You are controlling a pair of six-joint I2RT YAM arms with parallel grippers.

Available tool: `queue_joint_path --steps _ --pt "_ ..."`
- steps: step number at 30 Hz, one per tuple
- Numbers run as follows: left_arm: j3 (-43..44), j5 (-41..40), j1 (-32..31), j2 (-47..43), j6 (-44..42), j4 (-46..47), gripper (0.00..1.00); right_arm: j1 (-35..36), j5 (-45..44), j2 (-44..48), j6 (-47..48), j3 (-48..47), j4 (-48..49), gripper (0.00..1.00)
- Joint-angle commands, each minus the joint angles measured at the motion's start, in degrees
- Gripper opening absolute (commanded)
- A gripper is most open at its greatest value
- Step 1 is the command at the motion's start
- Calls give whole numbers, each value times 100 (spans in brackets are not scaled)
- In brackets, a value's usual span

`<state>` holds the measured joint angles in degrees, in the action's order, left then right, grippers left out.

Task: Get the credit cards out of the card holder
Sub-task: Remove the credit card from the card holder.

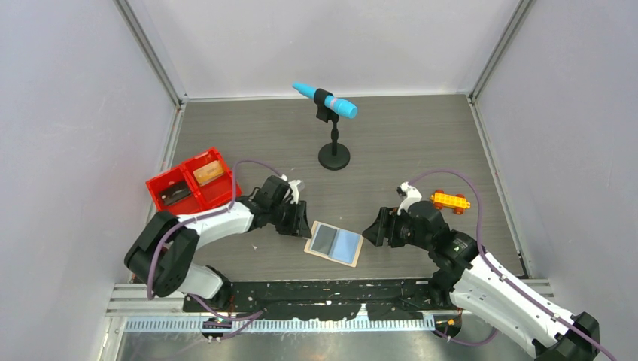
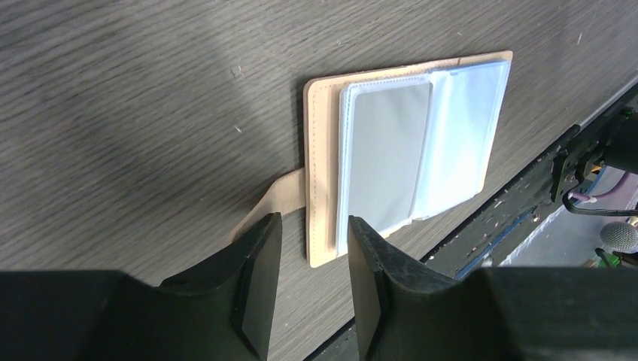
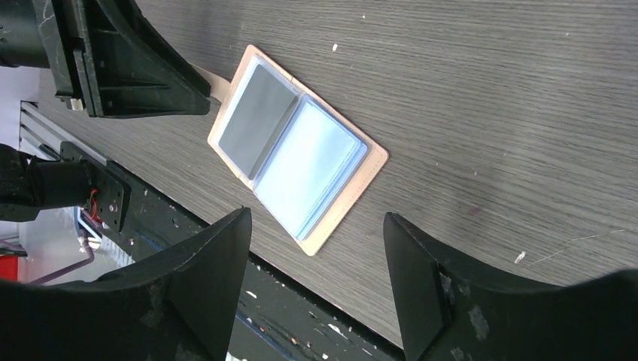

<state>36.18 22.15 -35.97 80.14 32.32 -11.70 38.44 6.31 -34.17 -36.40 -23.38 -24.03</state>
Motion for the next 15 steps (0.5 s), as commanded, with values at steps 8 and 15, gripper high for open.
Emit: queue_joint_path --steps 8,15 --pt "-149 921 -22 498 548 1456 34 -12 151 -274 -3 -57 450 72" --pt "-1008 1488 -170 604 1845 3404 28 -4 113 -411 -37 -40 601 72"
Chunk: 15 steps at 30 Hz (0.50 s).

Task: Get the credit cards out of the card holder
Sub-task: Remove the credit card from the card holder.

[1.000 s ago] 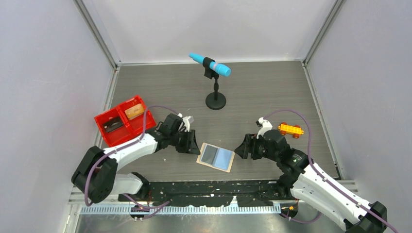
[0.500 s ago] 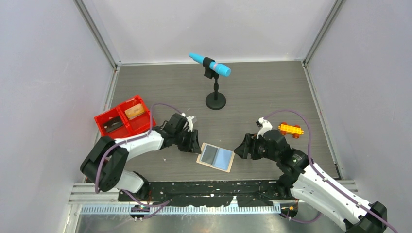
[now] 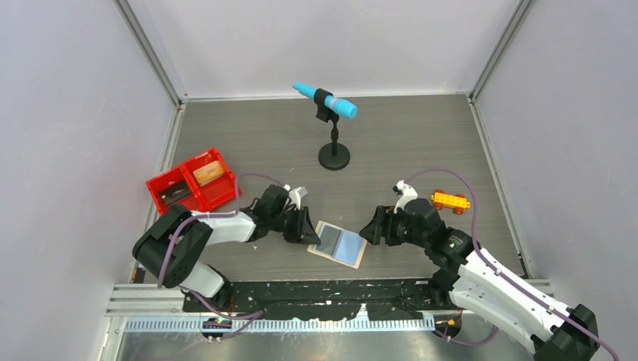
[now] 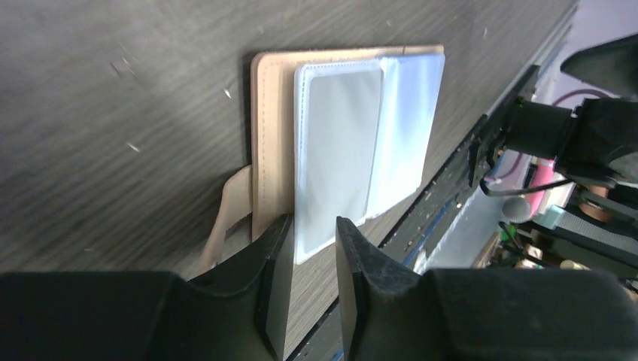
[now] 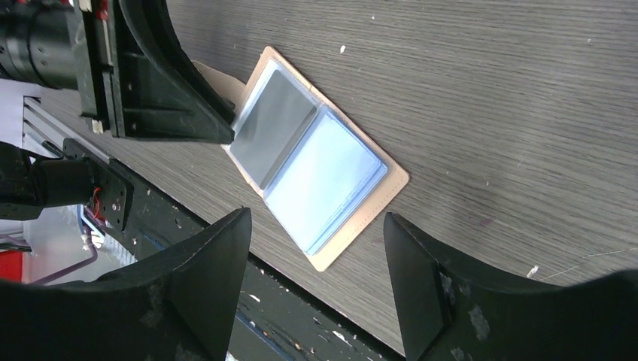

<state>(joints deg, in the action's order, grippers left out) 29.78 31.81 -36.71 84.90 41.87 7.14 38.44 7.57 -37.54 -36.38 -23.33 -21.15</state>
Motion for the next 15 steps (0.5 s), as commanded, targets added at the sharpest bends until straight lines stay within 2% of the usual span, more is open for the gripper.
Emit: queue_joint_path --steps 1,4,9,15 --pt "-470 647 -110 218 1121 1896 28 -3 -25 -103 -55 -67 317 72" --pt "-685 841 -162 433 1678 2872 24 101 -106 -242 -179 -148 352 72" --pt "-935 698 -193 593 1900 3368 22 313 -464 -589 -384 -190 257 73" --pt "-1057 718 -189 729 2114 3907 7 728 -701 -981 -585 94 1050 71"
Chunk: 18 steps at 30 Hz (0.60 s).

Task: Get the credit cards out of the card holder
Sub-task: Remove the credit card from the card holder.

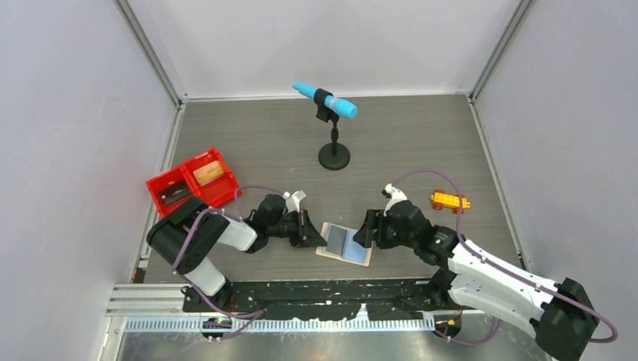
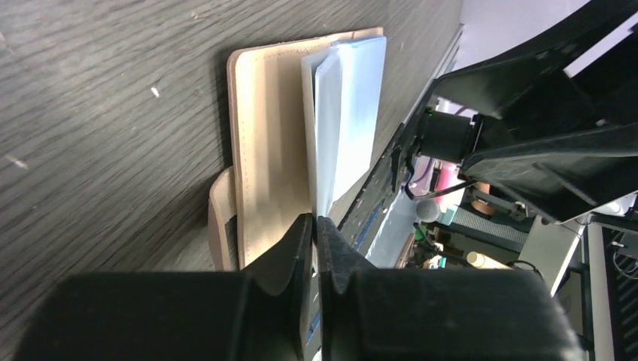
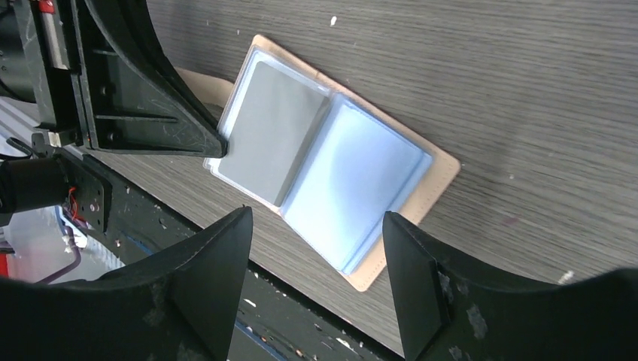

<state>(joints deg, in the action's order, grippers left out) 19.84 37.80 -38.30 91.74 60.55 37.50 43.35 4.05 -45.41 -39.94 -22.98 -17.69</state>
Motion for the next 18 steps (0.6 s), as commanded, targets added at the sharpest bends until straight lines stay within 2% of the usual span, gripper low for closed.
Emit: queue_joint_path --steps 1,5,10,13,18 --pt "-82 117 -37 39 275 936 6 343 -368 -257 -231 60 771 71" --pt "-124 43 -51 -118 357 1095 5 535 -833 -483 -206 -12 693 71" --pt "-5 19 -164 -216 268 892 9 560 -1308 -200 -270 179 578 71" --pt "48 -56 -326 -291 305 910 2 560 -1325 -111 -332 335 581 70" --pt "220 -207 -596 -603 178 789 0 560 -1285 -153 -319 568 789 66"
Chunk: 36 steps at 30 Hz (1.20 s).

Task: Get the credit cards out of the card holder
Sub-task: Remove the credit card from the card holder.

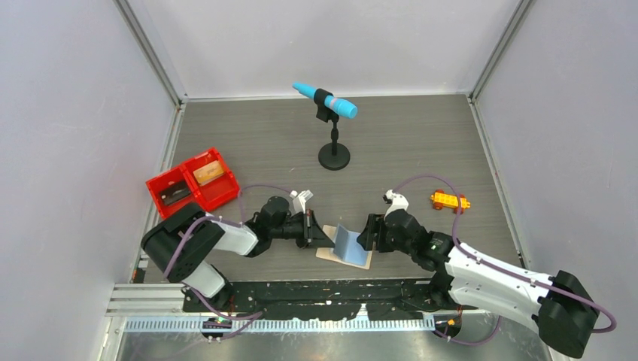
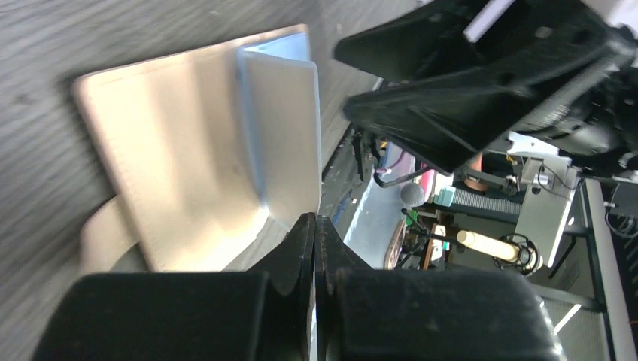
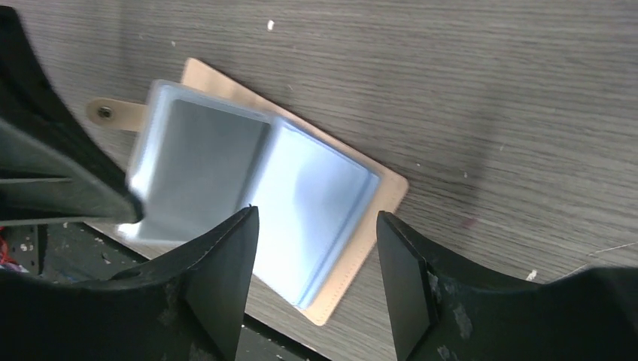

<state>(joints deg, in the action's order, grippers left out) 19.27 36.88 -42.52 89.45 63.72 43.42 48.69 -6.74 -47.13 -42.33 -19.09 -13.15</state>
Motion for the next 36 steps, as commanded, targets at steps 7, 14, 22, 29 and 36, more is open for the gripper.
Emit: queue_joint_path --steps 7,14,22,29,36 --pt "426 -158 -383 -443 -250 157 8 28 -353 53 33 420 503 57" --pt "513 -138 -455 -289 -255 132 5 22 -117 20 -6 684 987 52" --pt "491 -197 -493 -258 -343 48 10 27 31 -214 105 710 1379 50" --pt "434 -258 -503 -176 -385 76 0 22 155 -350 224 696 1782 47" --pt "422 -274 -503 -104 -383 145 0 27 207 -498 379 652 2082 45"
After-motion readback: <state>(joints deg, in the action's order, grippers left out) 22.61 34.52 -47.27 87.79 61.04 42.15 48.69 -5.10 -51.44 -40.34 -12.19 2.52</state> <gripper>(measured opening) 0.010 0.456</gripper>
